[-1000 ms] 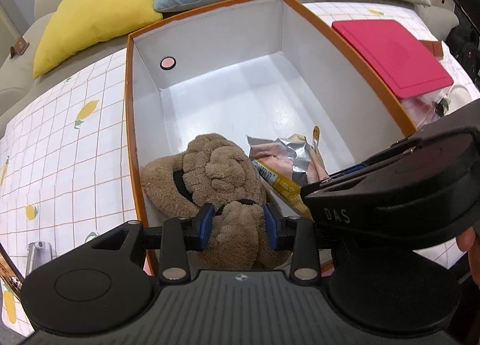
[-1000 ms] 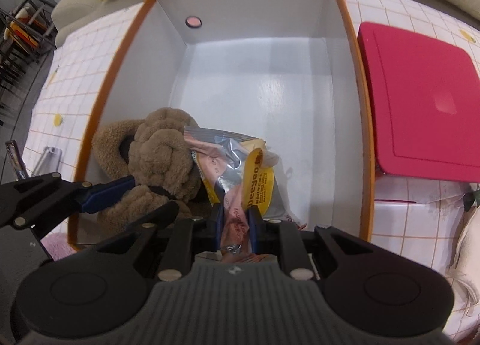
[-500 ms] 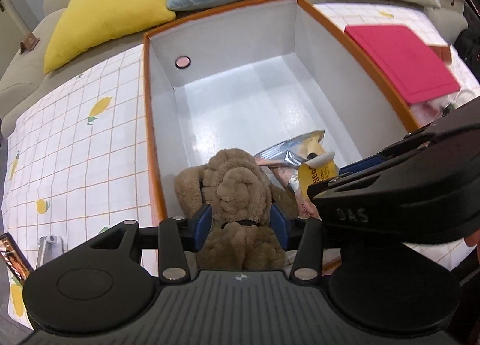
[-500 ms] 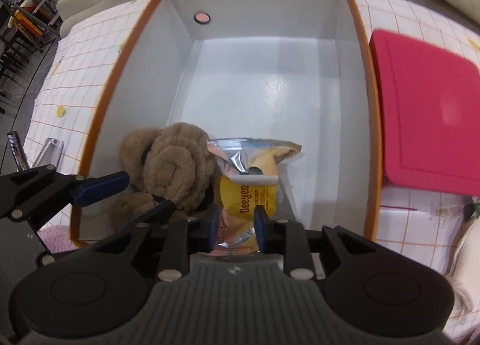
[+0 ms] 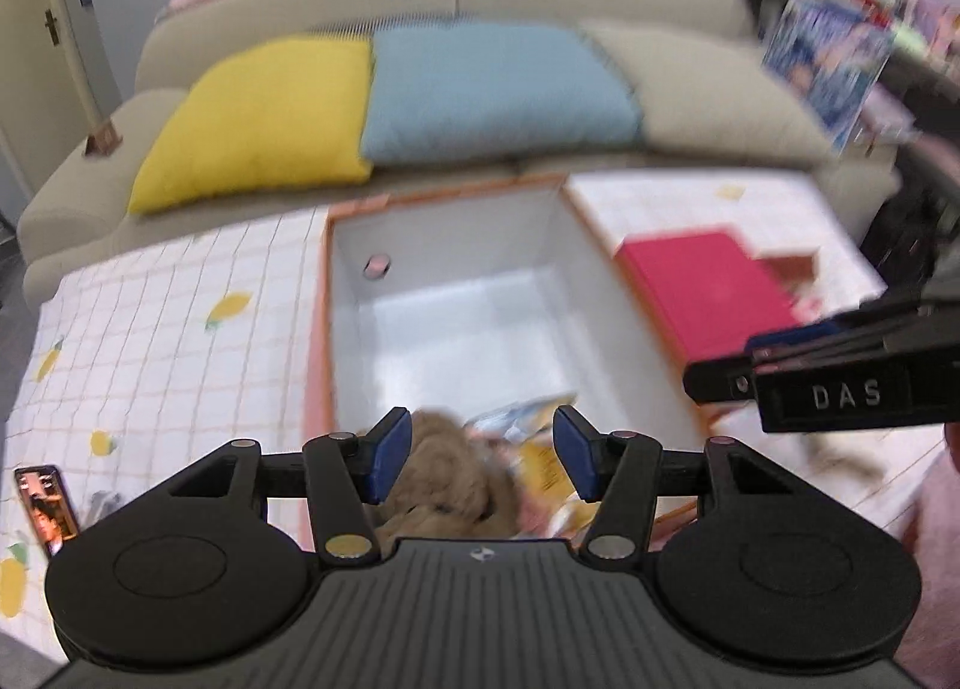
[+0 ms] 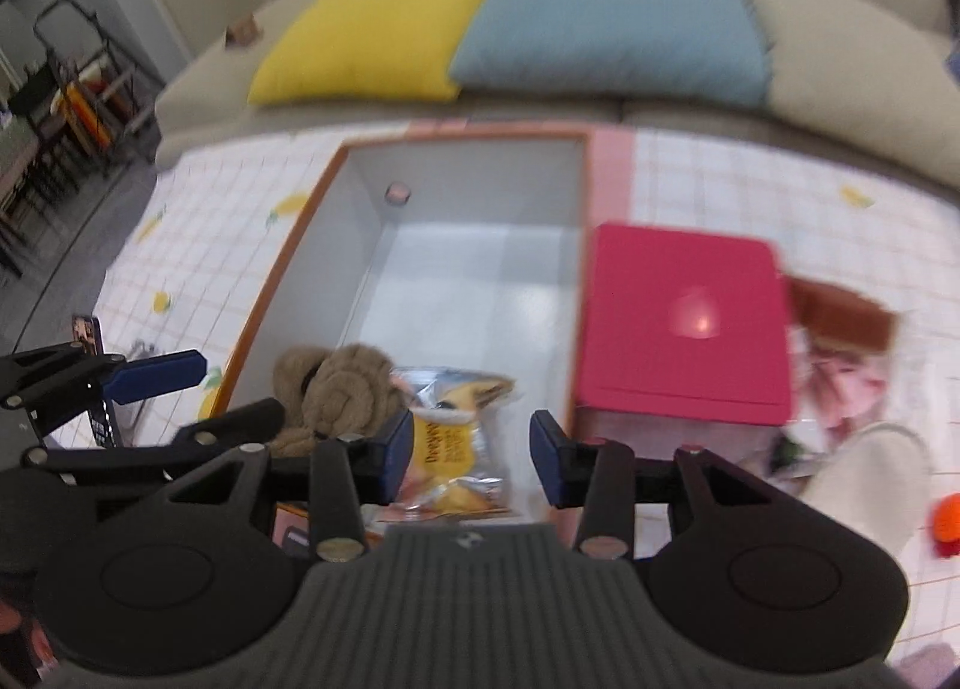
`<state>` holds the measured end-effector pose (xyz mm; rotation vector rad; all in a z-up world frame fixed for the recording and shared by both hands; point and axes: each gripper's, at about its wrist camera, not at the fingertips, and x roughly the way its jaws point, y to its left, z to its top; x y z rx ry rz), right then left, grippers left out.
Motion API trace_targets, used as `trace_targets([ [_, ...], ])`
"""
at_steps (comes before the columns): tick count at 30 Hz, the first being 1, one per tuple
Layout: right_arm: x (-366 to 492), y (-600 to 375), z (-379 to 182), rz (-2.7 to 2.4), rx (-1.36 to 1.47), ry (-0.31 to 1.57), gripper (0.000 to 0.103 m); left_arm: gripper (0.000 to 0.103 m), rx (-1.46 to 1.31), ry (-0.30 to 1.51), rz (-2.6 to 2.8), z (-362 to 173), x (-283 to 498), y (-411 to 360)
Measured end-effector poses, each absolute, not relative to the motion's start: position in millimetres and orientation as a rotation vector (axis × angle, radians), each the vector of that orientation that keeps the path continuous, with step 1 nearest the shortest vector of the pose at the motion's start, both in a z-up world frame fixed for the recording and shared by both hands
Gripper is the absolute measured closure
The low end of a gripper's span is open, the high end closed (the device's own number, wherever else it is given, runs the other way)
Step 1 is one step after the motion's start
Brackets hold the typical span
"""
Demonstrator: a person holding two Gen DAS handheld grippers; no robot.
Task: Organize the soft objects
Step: 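Grasp the white mitt with the left tool while the right tool grasps the orange crocheted fruit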
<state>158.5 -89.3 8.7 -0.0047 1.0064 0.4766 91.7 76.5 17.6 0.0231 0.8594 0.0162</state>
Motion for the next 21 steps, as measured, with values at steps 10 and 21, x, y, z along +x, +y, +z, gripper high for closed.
trace_targets([
  [10, 96, -181, 3, 0.255, -0.001, 0.853, 0.059, 0.039, -0.252, 0.684, -0.253, 23, 70, 37],
  [21, 71, -261, -51, 0.028, 0.082, 0.96, 0.055, 0.039, -0.209, 0.798, -0.412, -18, 85, -34],
])
